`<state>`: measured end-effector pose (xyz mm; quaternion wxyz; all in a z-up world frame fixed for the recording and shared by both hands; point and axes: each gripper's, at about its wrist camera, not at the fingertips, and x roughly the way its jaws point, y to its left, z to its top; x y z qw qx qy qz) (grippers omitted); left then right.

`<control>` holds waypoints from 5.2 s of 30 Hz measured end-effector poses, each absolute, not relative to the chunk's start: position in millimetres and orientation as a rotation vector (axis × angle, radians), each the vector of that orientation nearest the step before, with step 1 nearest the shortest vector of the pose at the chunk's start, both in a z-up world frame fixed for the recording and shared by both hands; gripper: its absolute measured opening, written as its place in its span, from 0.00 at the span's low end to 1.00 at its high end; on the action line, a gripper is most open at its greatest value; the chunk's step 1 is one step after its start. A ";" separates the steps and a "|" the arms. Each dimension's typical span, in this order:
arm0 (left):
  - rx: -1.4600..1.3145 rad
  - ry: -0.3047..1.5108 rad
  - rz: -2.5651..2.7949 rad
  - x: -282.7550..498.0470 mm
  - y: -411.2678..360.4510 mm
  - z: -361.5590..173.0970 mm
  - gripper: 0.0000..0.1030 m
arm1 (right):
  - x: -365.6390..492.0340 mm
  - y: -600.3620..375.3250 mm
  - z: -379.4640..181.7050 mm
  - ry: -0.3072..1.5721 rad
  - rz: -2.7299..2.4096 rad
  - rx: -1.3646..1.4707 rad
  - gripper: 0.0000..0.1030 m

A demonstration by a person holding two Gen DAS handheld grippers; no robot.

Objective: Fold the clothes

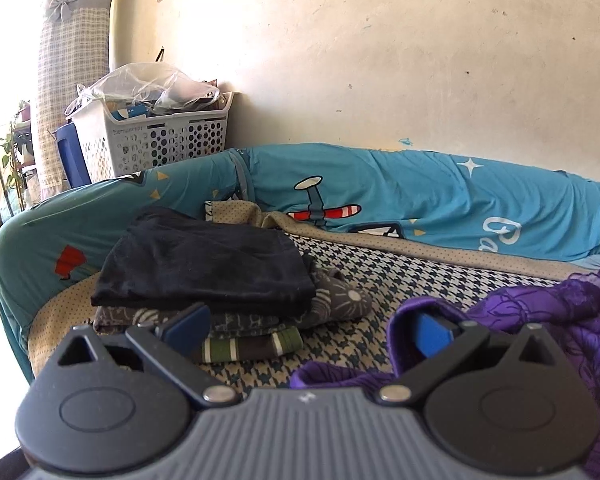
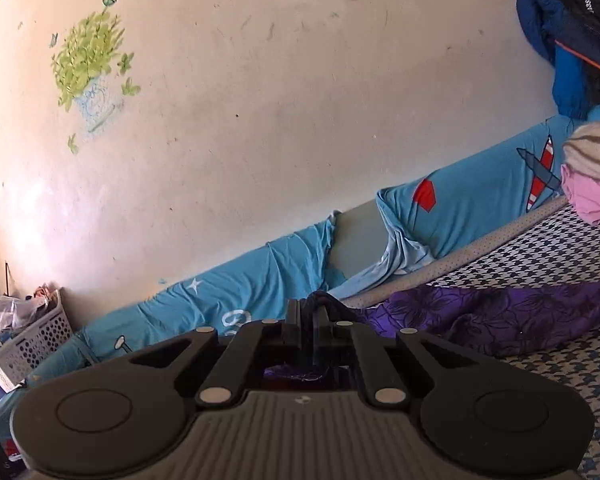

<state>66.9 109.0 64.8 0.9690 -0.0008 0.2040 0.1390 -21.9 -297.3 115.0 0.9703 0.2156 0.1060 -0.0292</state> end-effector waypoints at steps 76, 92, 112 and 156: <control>-0.055 0.816 0.287 211.2 77.6 -9.3 1.00 | 143.0 -343.1 9.1 0.738 0.014 0.505 0.38; -0.048 0.812 0.279 210.5 75.8 -9.3 1.00 | 131.4 -351.5 18.8 0.756 -0.055 0.614 0.18; -0.028 0.809 0.271 207.4 70.8 -12.1 1.00 | 151.8 -336.0 -3.1 0.783 -0.089 0.727 0.20; 0.005 0.712 0.227 76.8 97.6 -6.7 1.00 | -64.4 -320.2 9.9 0.609 -0.518 0.531 0.04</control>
